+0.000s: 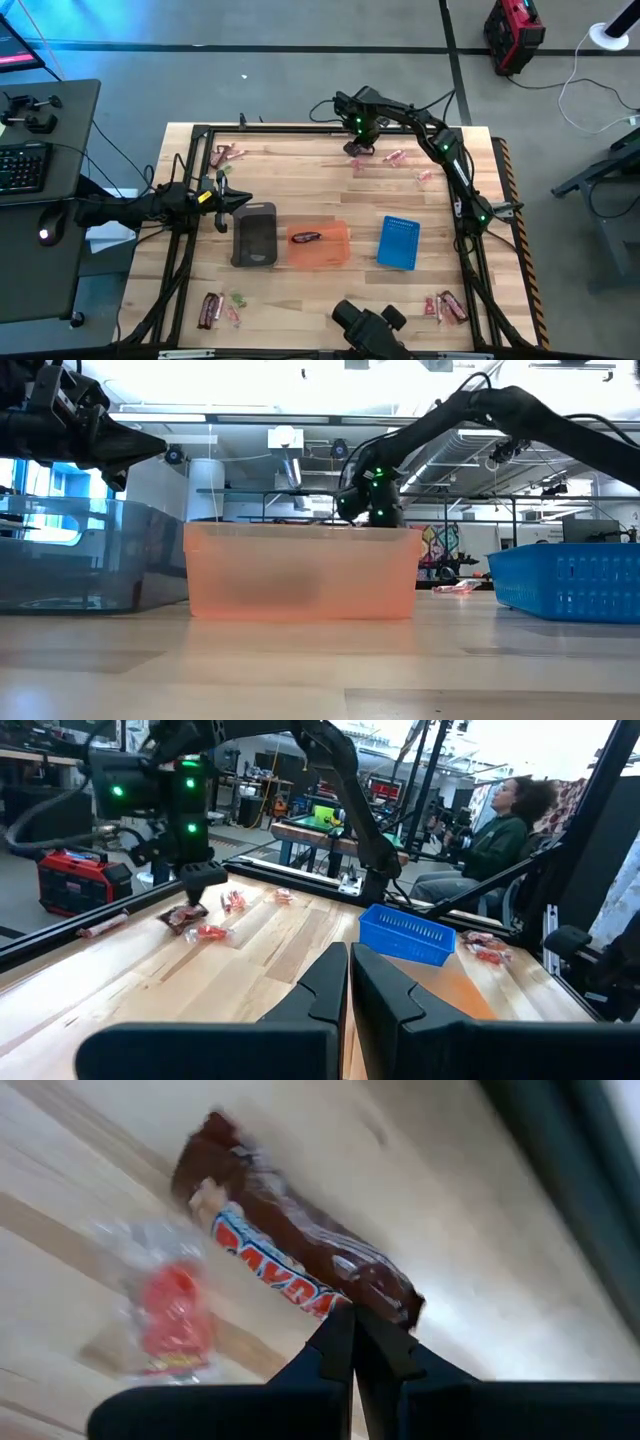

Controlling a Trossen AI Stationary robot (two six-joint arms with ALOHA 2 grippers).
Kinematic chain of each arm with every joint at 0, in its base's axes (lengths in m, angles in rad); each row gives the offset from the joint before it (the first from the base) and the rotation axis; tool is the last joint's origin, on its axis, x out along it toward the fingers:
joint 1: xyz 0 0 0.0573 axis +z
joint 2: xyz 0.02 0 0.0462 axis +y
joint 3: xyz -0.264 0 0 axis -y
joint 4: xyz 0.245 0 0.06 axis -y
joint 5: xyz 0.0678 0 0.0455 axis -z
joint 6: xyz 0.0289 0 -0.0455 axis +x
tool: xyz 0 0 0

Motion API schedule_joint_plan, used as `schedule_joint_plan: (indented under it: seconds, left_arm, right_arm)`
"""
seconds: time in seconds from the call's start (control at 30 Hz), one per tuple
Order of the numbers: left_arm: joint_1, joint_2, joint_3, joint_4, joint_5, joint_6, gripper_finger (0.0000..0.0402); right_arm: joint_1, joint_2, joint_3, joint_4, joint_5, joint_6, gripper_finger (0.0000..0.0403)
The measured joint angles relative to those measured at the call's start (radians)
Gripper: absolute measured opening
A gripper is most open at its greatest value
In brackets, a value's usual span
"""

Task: Sort candy by brand, put in halloween buckets
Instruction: Put the brown chocolate into the orange bin

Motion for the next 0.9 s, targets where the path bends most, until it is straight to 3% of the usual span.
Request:
schedule_joint_plan:
  seconds: [0.23, 0.5, 0.67, 0.9]
  left_arm:
    - [0.000, 0.000, 0.000, 0.000, 0.000, 0.000, 0.0007]
    - [0.000, 0.000, 0.000, 0.000, 0.000, 0.000, 0.0007]
    - [0.000, 0.000, 0.000, 0.000, 0.000, 0.000, 0.0007]
    - [0.000, 0.000, 0.000, 0.000, 0.000, 0.000, 0.0007]
  right_arm:
    - [0.013, -0.171, -0.286, 0.209, -0.024, 0.096, 0.0000]
    - [0.063, -0.402, -0.550, 0.288, -0.059, 0.186, 0.0000]
    - [0.105, -0.535, -0.626, 0.358, -0.058, 0.221, 0.0000]
    - [0.053, -0.554, -0.602, 0.414, -0.065, 0.199, 0.0019]
